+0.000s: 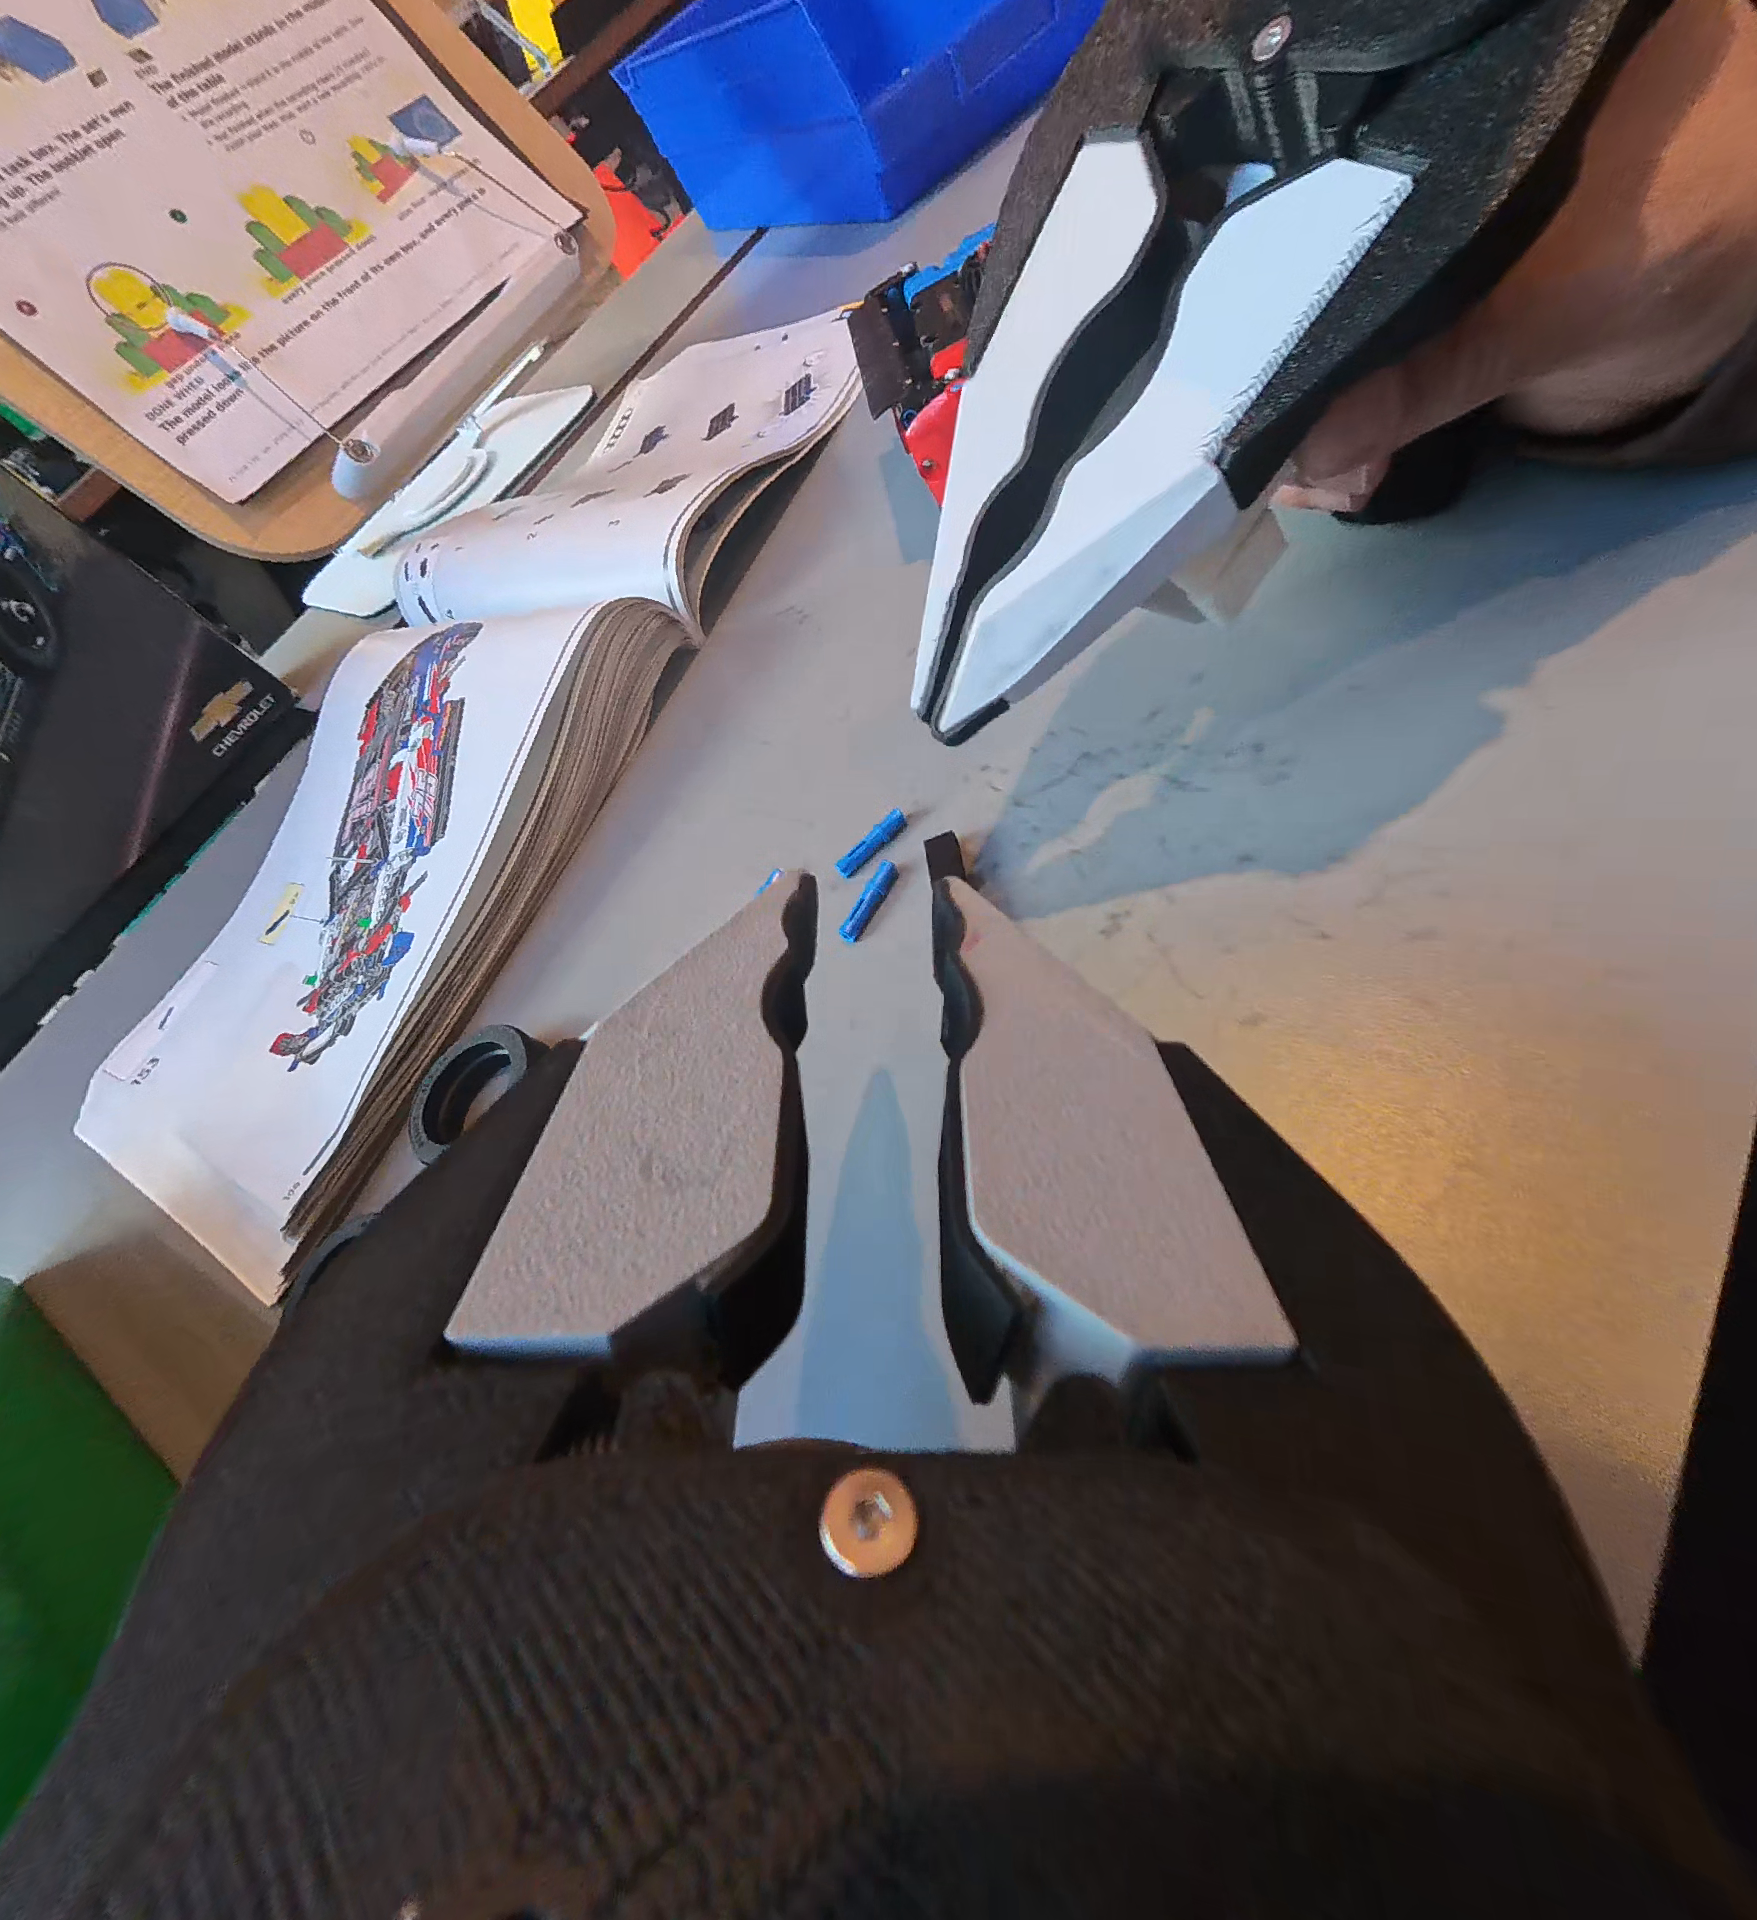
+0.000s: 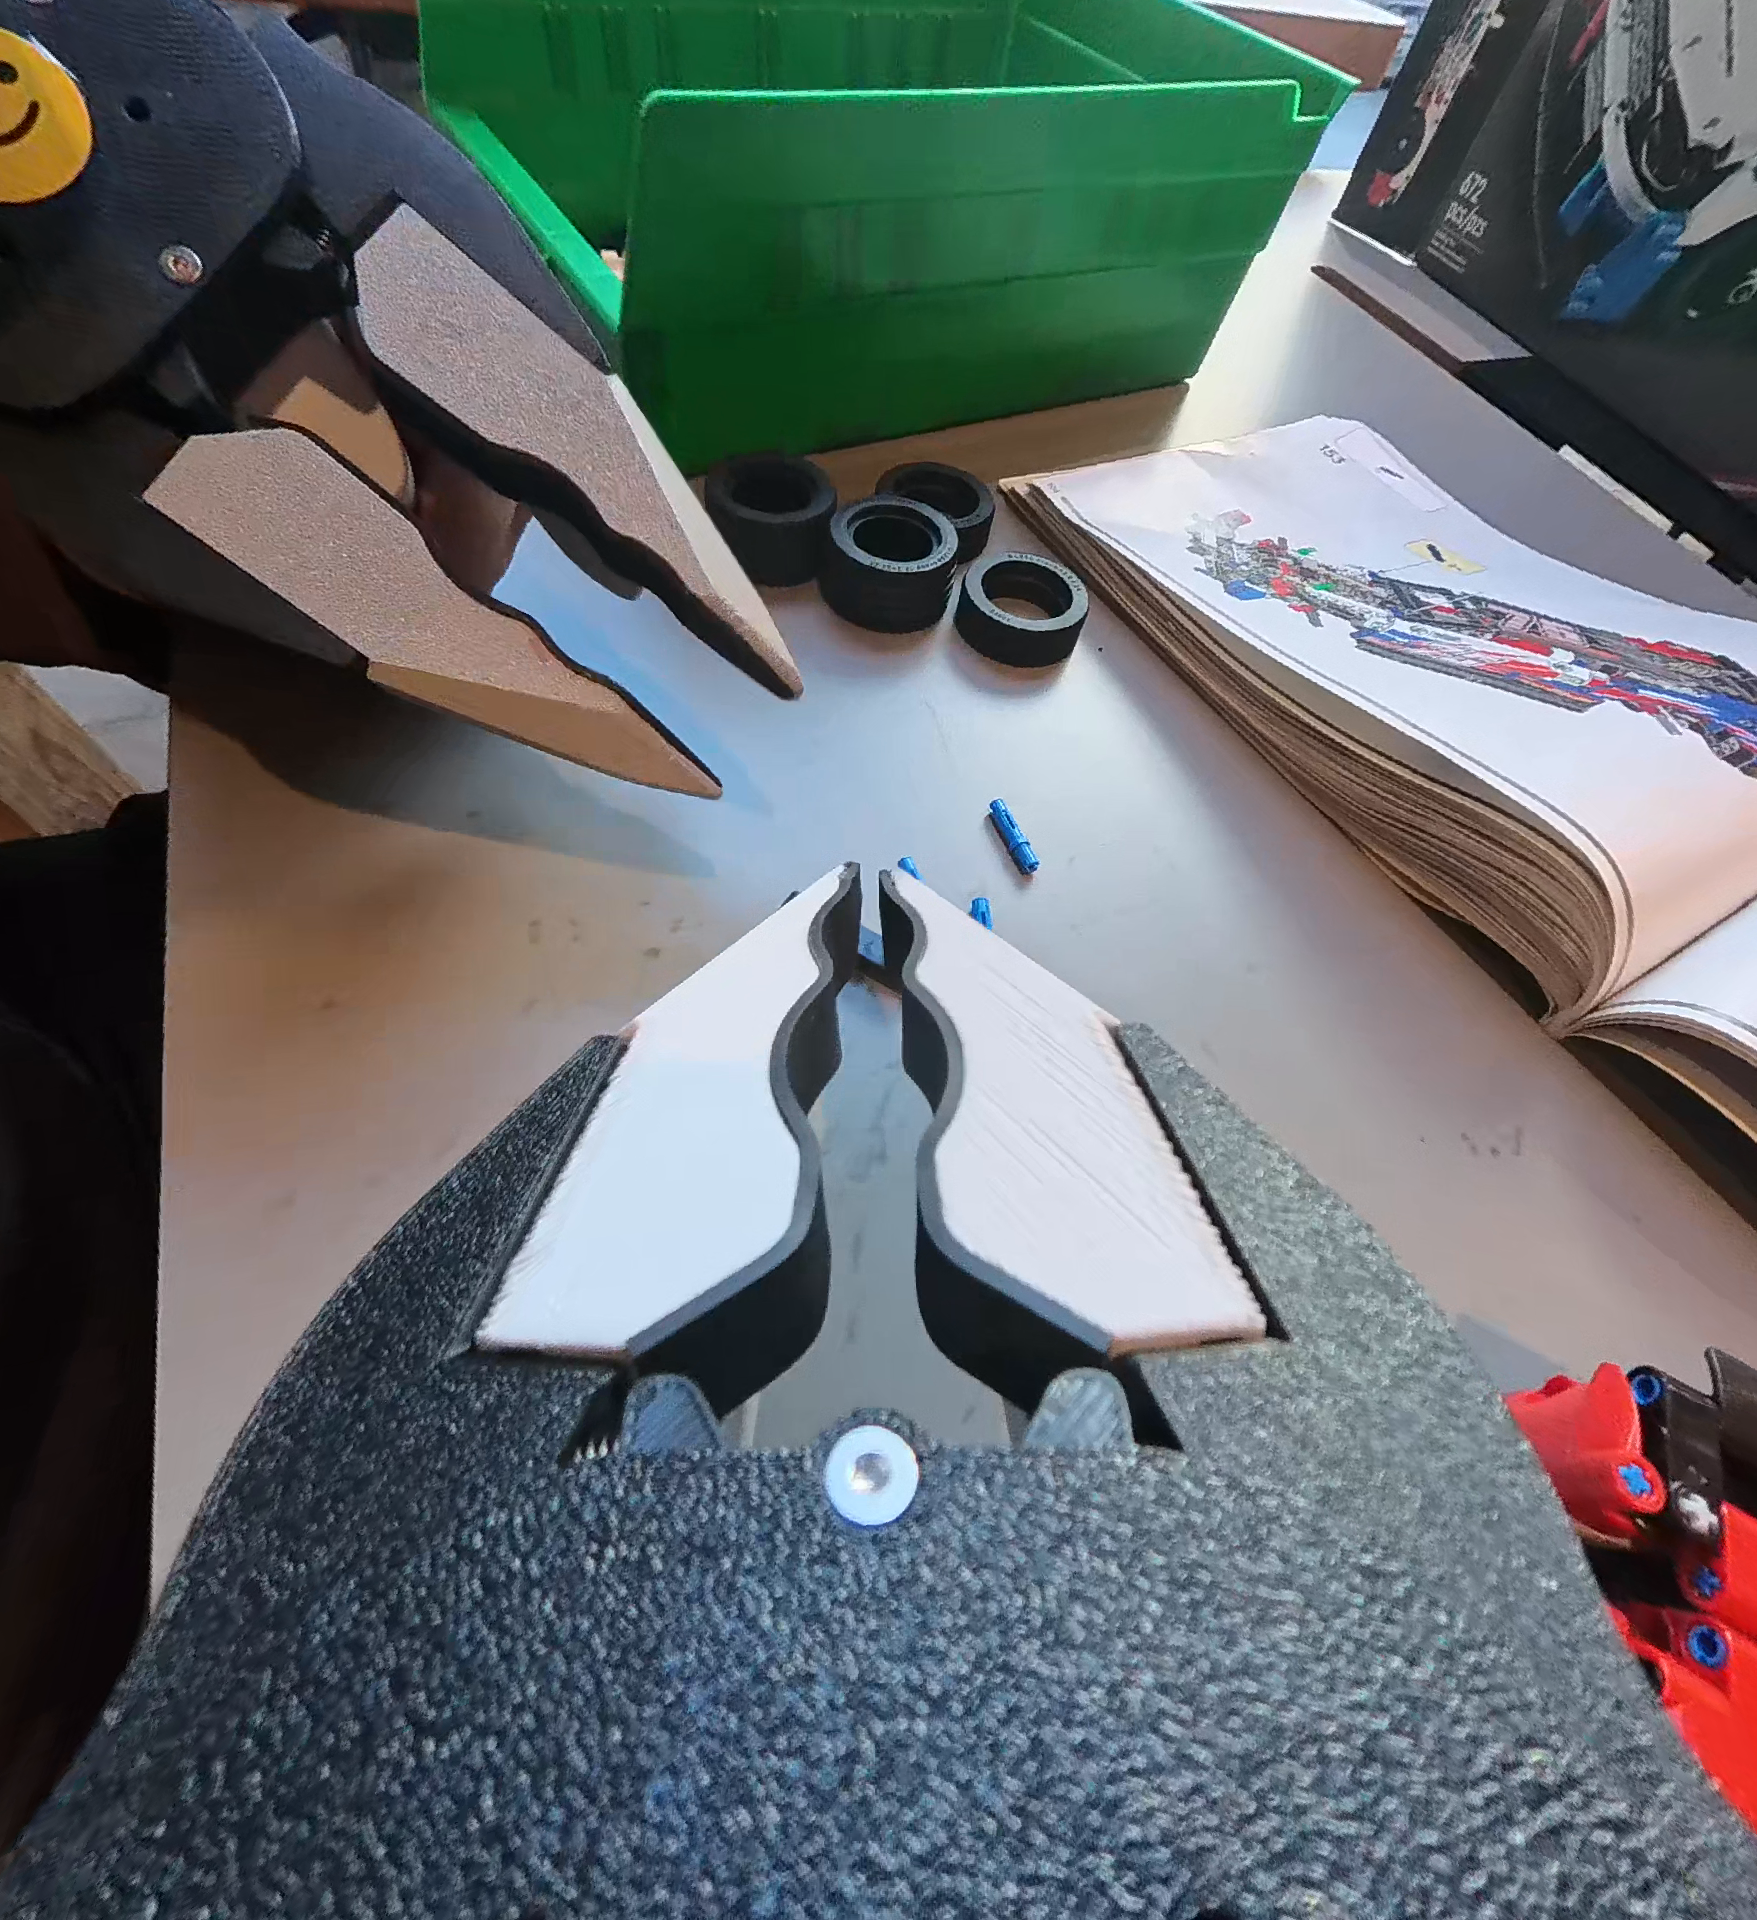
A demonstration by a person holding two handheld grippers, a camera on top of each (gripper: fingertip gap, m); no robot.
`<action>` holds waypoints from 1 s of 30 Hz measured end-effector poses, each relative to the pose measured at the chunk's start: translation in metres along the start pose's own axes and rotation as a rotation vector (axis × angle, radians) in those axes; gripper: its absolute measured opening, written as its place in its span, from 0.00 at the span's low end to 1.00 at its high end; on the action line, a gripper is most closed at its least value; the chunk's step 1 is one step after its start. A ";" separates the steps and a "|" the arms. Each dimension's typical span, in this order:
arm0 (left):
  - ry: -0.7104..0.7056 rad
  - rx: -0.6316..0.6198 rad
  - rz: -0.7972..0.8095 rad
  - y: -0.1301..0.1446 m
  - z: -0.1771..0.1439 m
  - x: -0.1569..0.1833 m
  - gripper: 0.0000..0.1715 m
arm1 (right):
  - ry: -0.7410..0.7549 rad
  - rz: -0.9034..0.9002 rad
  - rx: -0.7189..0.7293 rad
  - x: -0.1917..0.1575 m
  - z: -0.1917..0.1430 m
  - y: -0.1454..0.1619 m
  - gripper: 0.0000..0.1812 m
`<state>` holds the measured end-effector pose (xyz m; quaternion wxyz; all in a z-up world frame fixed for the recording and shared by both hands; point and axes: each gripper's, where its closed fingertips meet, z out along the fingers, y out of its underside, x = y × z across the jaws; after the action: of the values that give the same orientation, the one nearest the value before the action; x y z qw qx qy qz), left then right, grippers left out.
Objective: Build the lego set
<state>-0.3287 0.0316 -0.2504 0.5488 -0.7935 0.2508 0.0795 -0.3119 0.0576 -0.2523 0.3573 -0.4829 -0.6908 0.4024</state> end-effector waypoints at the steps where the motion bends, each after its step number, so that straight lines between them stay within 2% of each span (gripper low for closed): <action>1: -0.001 0.005 -0.002 -0.001 0.000 0.000 0.11 | 0.003 -0.004 0.001 0.000 0.000 0.000 0.02; 12: 0.000 0.058 -0.118 -0.005 -0.006 -0.013 0.12 | 0.022 -0.045 -0.007 -0.001 0.002 0.000 0.02; 18: 0.052 0.074 -0.310 -0.011 -0.024 -0.020 0.13 | 0.028 -0.051 -0.004 -0.001 0.002 0.000 0.02; 20: 0.040 0.017 -0.317 -0.010 -0.039 -0.039 0.18 | 0.031 -0.058 0.001 -0.002 0.001 -0.001 0.02; 22: -0.051 -0.079 -0.331 -0.001 -0.064 -0.078 0.26 | 0.034 -0.068 0.003 -0.003 0.001 -0.001 0.02; 23: -0.081 -0.120 -0.360 0.004 -0.078 -0.099 0.27 | 0.034 -0.072 0.000 -0.003 0.001 -0.001 0.02; 26: -0.068 -0.230 -0.460 0.024 -0.114 -0.147 0.22 | 0.033 -0.079 -0.015 -0.004 0.003 0.001 0.02; 29: -0.037 -0.426 -0.433 0.070 -0.130 -0.183 0.13 | 0.034 -0.079 -0.014 -0.004 0.003 0.001 0.02; 30: -0.002 -0.509 -0.420 0.089 -0.131 -0.189 0.14 | 0.036 -0.078 -0.011 -0.003 0.003 0.001 0.02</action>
<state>-0.5541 -0.0528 -0.1982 0.3375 -0.9395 0.0533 0.0256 -0.3131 0.0541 -0.2542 0.3825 -0.4648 -0.7048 0.3755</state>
